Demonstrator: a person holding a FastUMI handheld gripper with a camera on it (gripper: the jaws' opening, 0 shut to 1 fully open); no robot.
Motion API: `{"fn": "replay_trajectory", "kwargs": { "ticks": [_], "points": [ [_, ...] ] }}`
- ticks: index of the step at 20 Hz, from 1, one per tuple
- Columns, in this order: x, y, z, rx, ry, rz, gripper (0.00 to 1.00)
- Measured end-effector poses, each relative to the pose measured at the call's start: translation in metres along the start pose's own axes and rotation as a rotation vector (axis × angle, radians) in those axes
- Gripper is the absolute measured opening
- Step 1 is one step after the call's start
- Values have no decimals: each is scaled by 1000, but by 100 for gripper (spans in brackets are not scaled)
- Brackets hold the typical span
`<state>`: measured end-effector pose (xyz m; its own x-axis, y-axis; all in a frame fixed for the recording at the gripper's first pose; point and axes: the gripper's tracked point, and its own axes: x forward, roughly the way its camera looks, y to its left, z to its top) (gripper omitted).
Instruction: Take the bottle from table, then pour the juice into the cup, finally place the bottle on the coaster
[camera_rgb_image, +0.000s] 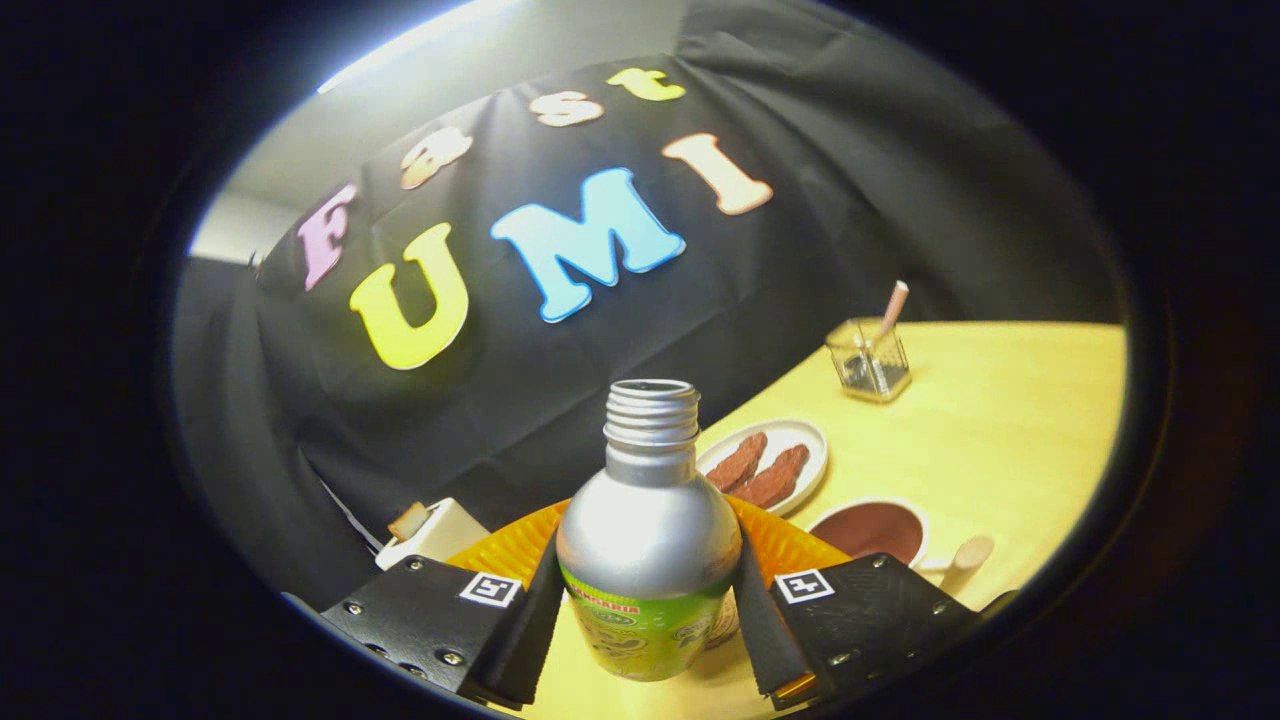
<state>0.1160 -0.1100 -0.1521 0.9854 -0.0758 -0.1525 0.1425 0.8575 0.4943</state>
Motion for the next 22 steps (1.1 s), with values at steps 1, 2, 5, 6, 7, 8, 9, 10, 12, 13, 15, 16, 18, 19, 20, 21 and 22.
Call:
{"fn": "replay_trajectory", "kwargs": {
  "ticks": [1,2,5,6,7,8,9,10,12,13,15,16,18,19,20,21,22],
  "points": [
    [-2,3,5,-41,-14,3,77],
    [-3,6,10,-82,-26,-5,77],
    [-1,12,18,-221,-34,-45,77],
    [2,15,17,-289,-26,-55,77],
    [4,19,19,-347,-26,-59,77],
    [7,26,19,-384,-25,-49,77],
    [10,33,17,-404,-18,-33,77],
    [12,38,12,-424,-7,-19,78],
    [13,38,3,-445,13,-13,78],
    [13,40,3,-440,8,-5,78],
    [16,41,-1,-415,-8,8,78],
    [19,40,-4,-404,-13,10,78],
    [25,34,-16,-415,-11,12,78],
    [30,29,-22,-431,-8,10,78],
    [35,26,-27,-441,-6,10,78],
    [40,23,-33,-450,-1,10,78],
    [45,21,-37,-456,5,13,78]
  ]
}}
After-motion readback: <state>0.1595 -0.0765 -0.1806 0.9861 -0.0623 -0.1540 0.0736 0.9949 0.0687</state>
